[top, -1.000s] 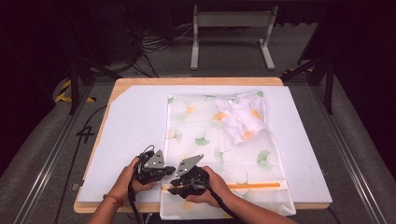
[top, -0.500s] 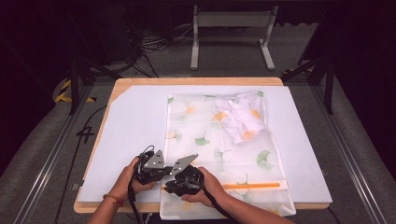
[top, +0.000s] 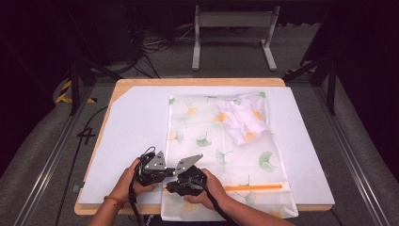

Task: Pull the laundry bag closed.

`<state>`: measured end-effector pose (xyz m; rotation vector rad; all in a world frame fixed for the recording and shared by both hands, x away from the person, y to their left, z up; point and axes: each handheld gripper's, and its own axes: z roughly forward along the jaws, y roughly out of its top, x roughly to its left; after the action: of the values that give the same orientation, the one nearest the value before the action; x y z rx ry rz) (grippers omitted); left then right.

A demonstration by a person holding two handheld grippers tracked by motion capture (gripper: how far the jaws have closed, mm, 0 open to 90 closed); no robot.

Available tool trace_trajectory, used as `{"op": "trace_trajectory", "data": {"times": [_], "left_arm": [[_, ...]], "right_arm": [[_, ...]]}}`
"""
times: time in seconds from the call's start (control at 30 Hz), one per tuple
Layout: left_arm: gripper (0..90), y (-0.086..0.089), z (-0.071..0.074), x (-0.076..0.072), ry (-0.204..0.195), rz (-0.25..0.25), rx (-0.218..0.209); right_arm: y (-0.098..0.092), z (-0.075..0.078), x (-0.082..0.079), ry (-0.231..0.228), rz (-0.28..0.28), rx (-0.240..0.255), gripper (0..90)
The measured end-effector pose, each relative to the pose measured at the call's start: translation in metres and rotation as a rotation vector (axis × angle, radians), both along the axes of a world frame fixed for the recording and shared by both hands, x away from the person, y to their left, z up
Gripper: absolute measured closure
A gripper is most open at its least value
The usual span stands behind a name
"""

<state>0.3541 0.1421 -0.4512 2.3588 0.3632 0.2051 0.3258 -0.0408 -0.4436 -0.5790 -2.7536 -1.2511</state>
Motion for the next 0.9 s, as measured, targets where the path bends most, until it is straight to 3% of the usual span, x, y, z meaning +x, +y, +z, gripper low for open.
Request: {"op": "trace_trajectory", "data": {"times": [0.07, 0.27, 0.9], "left_arm": [[90.0, -0.0002, 0.0000, -0.0001, -0.003, -0.003, 0.001], [90.0, 0.0007, -0.0002, 0.0005, -0.001, -0.006, -0.001], [90.0, 0.0022, -0.0011, 0.0024, 0.007, -0.011, -0.013]], "right_arm": [[-0.0001, 0.0004, -0.0004, -0.004, 0.005, -0.001, 90.0], [-0.0002, -0.0013, -0.0004, 0.016, 0.007, 0.008, 90.0], [-0.0082, -0.0013, -0.0023, 0.012, 0.023, 0.030, 90.0]]}}
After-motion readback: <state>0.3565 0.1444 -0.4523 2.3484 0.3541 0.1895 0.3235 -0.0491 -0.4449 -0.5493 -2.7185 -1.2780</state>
